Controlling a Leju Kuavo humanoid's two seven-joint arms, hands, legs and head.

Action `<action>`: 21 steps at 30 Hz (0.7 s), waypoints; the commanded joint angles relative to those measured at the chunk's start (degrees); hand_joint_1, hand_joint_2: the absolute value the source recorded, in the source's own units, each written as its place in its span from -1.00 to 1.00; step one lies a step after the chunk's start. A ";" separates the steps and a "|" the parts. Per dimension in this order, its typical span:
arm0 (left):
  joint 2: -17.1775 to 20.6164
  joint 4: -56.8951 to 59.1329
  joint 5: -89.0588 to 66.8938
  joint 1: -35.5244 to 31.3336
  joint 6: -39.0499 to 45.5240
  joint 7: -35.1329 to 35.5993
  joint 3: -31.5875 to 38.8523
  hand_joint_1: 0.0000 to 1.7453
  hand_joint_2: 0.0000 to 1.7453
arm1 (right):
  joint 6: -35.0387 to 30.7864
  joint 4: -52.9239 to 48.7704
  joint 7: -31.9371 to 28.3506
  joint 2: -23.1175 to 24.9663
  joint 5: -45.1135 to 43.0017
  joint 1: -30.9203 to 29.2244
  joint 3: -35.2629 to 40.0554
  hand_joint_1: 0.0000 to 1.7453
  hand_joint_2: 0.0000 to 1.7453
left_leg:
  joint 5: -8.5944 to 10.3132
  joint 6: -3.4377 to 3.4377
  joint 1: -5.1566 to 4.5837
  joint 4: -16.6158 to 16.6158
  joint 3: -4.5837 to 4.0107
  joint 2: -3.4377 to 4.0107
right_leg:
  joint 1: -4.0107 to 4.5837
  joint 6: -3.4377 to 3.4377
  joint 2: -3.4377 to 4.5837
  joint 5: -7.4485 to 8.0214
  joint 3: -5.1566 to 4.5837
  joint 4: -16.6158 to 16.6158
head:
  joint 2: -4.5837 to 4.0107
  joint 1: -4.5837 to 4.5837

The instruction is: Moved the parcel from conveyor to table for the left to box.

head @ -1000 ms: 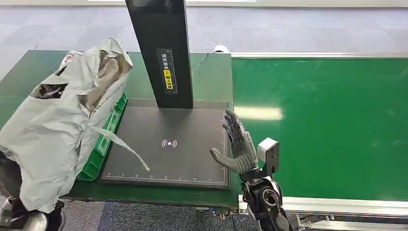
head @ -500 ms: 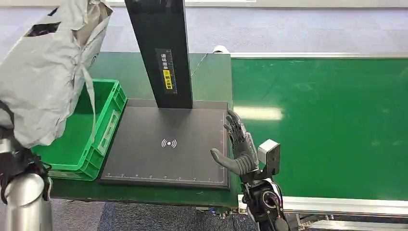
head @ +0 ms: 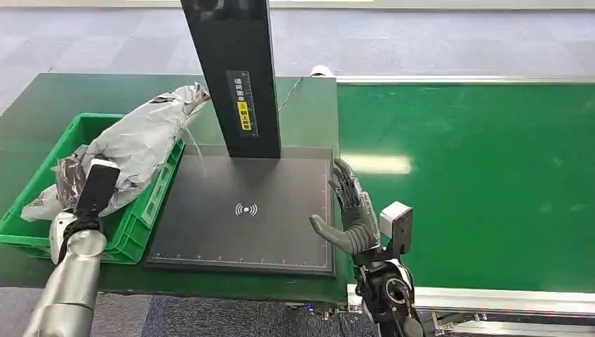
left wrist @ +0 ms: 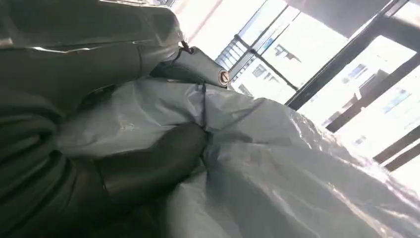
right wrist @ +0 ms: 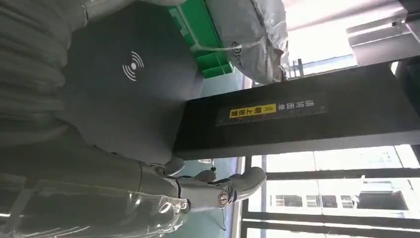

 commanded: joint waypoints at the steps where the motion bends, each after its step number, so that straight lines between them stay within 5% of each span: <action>1: 2.31 8.69 1.83 0.56 0.50 0.12 0.98 1.00 1.00 | -0.28 0.30 0.67 -1.29 -0.29 -0.30 -0.82 -1.00 1.00 | 0.03 0.03 -0.02 -0.15 0.16 0.05 | -0.01 0.00 0.04 0.03 0.14 -0.12 | 0.00 0.02; 21: 2.46 -1.78 6.56 6.71 -0.99 1.15 6.48 1.00 1.00 | -0.57 1.41 0.17 -2.09 -0.91 -0.33 0.28 -1.00 1.00 | -0.01 0.03 0.01 -0.03 -0.05 0.05 | 0.01 0.01 0.05 0.00 -0.02 -0.04 | 0.00 0.04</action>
